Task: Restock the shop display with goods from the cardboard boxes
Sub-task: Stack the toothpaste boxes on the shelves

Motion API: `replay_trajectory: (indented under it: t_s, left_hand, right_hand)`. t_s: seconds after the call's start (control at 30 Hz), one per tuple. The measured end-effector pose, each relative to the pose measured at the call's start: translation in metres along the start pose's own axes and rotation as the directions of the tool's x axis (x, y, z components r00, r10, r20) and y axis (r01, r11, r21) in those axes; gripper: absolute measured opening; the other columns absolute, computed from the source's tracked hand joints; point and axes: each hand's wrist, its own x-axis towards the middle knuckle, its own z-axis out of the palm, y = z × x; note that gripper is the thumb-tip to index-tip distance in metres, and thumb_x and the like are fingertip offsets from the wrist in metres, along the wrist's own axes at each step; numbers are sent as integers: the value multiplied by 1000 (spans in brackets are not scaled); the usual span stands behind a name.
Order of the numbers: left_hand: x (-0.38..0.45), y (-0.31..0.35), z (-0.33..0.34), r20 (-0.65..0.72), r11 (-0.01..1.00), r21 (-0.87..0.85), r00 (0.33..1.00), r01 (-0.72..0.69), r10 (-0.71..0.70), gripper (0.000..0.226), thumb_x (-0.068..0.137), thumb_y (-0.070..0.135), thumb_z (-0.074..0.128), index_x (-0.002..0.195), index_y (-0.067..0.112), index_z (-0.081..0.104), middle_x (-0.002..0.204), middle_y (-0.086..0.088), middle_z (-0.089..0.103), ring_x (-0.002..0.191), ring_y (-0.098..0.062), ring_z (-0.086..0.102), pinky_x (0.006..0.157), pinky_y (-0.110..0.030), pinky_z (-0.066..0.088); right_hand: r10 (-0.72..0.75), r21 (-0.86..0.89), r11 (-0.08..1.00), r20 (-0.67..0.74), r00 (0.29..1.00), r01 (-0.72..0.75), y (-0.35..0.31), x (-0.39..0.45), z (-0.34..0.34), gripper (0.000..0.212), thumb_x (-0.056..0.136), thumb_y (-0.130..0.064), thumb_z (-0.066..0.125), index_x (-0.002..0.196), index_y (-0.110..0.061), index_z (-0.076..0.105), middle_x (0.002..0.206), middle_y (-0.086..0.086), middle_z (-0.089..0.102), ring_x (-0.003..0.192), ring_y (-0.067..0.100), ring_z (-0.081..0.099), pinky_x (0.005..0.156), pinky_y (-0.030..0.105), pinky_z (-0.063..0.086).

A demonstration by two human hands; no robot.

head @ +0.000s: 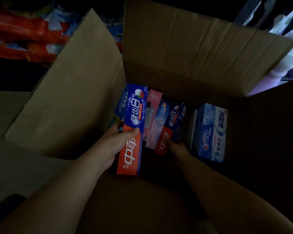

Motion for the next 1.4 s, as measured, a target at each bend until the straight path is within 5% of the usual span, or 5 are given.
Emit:
replay_trajectory:
  t_s: [0.37,0.57,0.9,1.1,1.4]
  left_hand:
    - [0,20,2,-44,991,-132,999,22,-28,36,87,33,64,119,23,50,96,-8,67,82,-22,65,64,-32,47]
    - [-7,28,12,56,989,-147,998,19,-11,44,84,62,51,112,29,60,96,-8,73,90,-26,69,84,-42,53]
    - [-18,21,13,84,991,-128,996,45,-35,30,82,39,64,104,21,58,70,-2,72,60,-16,69,49,-25,52]
    - [-18,11,7,-20,992,-112,998,53,-56,22,83,42,64,91,24,55,86,-4,64,75,-18,62,58,-29,42]
    - [-2,6,7,-21,994,-107,1000,14,-17,40,64,40,68,98,21,58,63,4,70,56,-11,68,50,-23,49]
  right_hand:
    - [-40,131,991,436,899,-19,-56,-129,-31,45,70,-25,70,113,-21,60,97,8,74,86,23,73,67,40,58]
    - [-169,81,985,551,817,149,-58,-164,-10,49,70,-30,68,116,-42,52,120,3,62,96,20,70,75,40,59]
    - [-358,-141,864,505,785,484,-40,-155,7,54,80,-58,47,131,-45,38,122,-18,44,111,6,57,85,26,55]
    - [-252,-290,927,-13,968,238,-16,-35,-10,56,96,-33,53,147,-23,32,141,9,46,120,28,54,94,44,50]
    - [77,-118,990,42,996,-72,22,29,5,64,82,-20,72,138,-10,44,131,16,56,117,34,55,102,47,45]
